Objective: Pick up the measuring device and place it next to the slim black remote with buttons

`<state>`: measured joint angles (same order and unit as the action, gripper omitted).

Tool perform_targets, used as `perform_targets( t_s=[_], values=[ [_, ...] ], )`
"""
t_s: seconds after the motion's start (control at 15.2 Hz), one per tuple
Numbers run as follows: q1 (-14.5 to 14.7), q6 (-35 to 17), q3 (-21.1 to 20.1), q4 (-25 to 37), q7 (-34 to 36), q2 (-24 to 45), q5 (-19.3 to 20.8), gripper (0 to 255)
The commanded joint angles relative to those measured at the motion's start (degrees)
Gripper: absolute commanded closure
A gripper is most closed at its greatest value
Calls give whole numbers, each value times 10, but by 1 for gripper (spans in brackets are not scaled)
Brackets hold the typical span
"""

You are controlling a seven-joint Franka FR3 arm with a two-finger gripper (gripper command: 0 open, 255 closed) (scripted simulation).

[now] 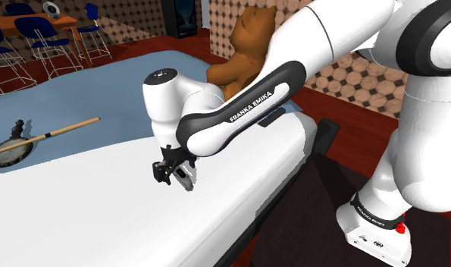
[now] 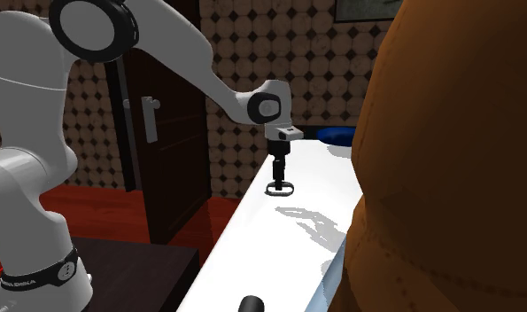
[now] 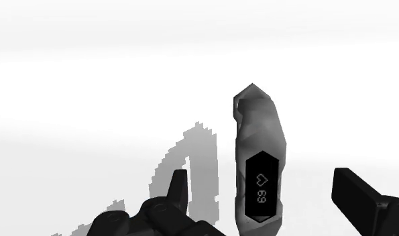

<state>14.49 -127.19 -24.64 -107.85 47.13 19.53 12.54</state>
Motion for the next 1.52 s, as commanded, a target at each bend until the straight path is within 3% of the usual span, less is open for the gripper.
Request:
perform_targets(
  t_s=[0.0,0.59,0.66,1.45],
  values=[
    [1,-13,3,-5,4,9,6,0],
    [3,-22,5,-8,6,16,10,0],
    [3,-22,5,-8,6,16,10,255],
    [0,-4,1,-1,1,3,2,255]
  ],
)
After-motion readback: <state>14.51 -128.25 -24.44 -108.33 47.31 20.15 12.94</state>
